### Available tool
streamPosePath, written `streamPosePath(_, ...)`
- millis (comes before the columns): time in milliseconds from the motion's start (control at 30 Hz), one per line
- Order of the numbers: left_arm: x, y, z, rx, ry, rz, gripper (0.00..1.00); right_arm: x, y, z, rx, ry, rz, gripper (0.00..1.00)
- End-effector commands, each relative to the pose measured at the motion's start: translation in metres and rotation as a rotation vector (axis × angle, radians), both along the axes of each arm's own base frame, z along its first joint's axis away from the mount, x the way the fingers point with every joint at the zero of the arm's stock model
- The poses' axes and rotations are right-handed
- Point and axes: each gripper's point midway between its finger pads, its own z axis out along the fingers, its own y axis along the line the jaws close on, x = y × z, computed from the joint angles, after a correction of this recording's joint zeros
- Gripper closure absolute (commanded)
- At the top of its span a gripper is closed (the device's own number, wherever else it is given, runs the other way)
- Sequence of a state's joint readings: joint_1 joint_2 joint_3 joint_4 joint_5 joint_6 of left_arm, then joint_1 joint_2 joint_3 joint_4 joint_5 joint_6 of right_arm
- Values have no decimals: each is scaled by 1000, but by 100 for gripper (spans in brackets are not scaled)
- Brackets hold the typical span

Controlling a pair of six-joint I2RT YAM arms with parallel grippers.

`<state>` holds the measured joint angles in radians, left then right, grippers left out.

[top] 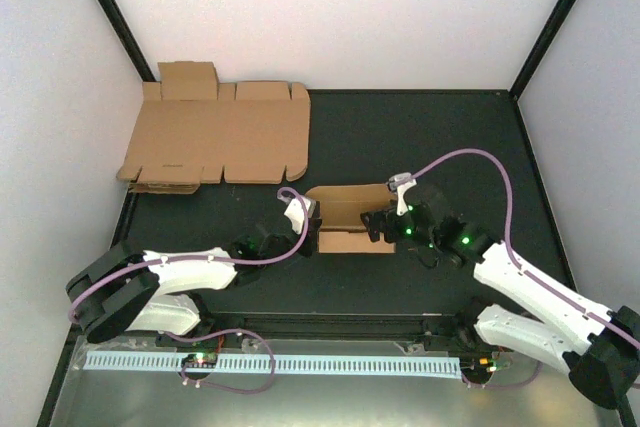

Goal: Fold the paper box

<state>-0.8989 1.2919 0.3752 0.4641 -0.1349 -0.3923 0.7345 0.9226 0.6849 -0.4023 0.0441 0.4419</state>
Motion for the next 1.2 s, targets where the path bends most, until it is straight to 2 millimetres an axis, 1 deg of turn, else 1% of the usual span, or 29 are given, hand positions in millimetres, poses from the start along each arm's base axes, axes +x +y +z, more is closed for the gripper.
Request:
streamPosePath(0,-3,-5,-1,17,0,-26,99,-20,-11,-35,-91,139,20,1)
streamPosePath(100,-3,-6,-2,18,3,-28,99,-21,-14,-45,-75,143,3,1)
streamPosePath(167,-3,-7,-2,21,6,-31,98,-17,-17,-42,-72,125,-15,0)
streamPosePath(233,-4,-6,-3,22,10,-30,98,-9,-16,-25,-67,68,-22,0)
streamPosePath(300,-4,-6,-4,25,12,-31,98,0,-13,-4,-58,12,-16,2)
streamPosePath(400,-4,-6,-4,26,11,-31,98,12,-2,21,-63,-35,24,2)
streamPosePath(433,-4,-6,-3,25,11,-31,99,15,3,26,-74,-48,47,2)
streamPosePath(533,-3,-7,-3,28,7,-32,98,25,19,37,-134,-87,143,7)
streamPosePath(633,-2,-6,-2,35,4,-30,98,32,36,42,-195,-130,264,10)
streamPosePath(700,-3,-6,-2,36,4,-31,98,31,52,37,-216,-127,374,14)
streamPosePath(767,-2,-6,-2,36,3,-31,98,39,58,27,-272,-97,407,16)
streamPosePath(833,-2,-7,-3,37,6,-33,98,48,60,19,-328,-76,420,15)
streamPosePath(900,-3,-8,-4,36,8,-37,99,52,65,13,-363,-76,462,14)
streamPosePath(1000,-2,-8,-4,38,8,-38,98,53,74,1,-407,-85,559,14)
streamPosePath(1033,-2,-8,-3,38,7,-35,98,53,75,1,-421,-93,583,14)
streamPosePath(1133,-2,-9,-4,40,6,-37,99,43,79,-7,-443,-101,698,13)
streamPosePath(1167,-1,-9,-4,40,7,-37,98,43,79,-10,-460,-103,716,13)
